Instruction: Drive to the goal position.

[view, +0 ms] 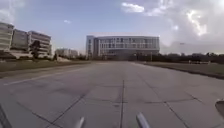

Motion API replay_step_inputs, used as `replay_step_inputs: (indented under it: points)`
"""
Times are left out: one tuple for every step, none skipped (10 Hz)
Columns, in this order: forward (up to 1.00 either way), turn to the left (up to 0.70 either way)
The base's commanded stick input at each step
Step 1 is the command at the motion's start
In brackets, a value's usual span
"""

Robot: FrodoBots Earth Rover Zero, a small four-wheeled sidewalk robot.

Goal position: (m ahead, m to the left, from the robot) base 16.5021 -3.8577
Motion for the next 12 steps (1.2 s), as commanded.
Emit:
replay_step_inputs:
  points:
    - [0.7, 0.0]
    - [0.7, 0.0]
    - [0.7, 0.0]
    - [0.7, 0.0]
    - [0.7, 0.0]
    - [0.7, 0.0]
    - [0.7, 0.0]
    - [0.7, 0.0]
    - [0.7, 0.0]
    - [0.7, 0.0]
    - [0.7, 0.0]
    - [0.7, 0.0]
